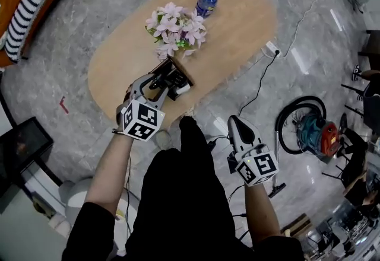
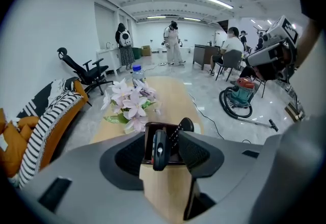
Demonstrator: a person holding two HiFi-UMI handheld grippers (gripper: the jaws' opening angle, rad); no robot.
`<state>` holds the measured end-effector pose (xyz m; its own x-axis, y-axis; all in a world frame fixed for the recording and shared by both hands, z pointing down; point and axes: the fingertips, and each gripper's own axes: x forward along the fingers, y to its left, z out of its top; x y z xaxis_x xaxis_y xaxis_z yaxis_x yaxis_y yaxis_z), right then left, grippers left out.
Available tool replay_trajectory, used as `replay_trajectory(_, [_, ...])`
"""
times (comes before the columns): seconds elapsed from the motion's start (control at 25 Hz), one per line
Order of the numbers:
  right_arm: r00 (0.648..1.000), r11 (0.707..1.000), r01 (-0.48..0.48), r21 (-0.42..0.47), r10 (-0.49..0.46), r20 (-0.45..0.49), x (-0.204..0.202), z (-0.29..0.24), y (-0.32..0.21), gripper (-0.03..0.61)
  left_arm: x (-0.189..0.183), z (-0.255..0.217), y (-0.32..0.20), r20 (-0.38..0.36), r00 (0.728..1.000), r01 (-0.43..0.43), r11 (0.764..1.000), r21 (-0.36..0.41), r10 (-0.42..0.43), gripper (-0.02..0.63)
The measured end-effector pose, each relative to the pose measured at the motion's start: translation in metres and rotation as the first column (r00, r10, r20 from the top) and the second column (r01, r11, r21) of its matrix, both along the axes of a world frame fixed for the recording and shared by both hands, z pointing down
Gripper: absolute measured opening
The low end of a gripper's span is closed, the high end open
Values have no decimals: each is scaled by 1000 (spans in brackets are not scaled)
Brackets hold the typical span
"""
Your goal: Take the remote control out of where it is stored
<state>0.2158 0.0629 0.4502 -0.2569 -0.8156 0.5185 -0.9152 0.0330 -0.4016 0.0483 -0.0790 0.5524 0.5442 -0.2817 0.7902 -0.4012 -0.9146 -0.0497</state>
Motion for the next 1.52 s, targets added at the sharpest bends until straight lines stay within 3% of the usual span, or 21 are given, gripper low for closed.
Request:
replay_trajectory(0.28, [998,999,-29,-15,30,48,-6,16,7,8,2,32,2,101,993,-65,998,-20,67,189])
replay_trajectory(0.56, [995,998,-57,-41,60,78,1,22,26,8,3,51,-5,177,982,-50,997,-62,60,183])
replay_trajectory(0.64, [995,997,-62,-43,65,75,6,21,29,8,4,49,-8,185,982,-36,997,-64,47,110])
replay_trajectory(0.76, [995,997,-65,-32,67,73,10,19,27,8,4,47,-11,197,980,-27,998,-55,37,103])
replay_trajectory(1.24, [998,999,19,47,-21,56,-18,-14,6,8,-9,-26,-12,101,995,7,998,58,-13,94])
replay_trajectory(1.52, [993,992,102,74,-106,46,-44,-28,-10,6,-35,-78,-14,-31,995,101,990,101,-98,93])
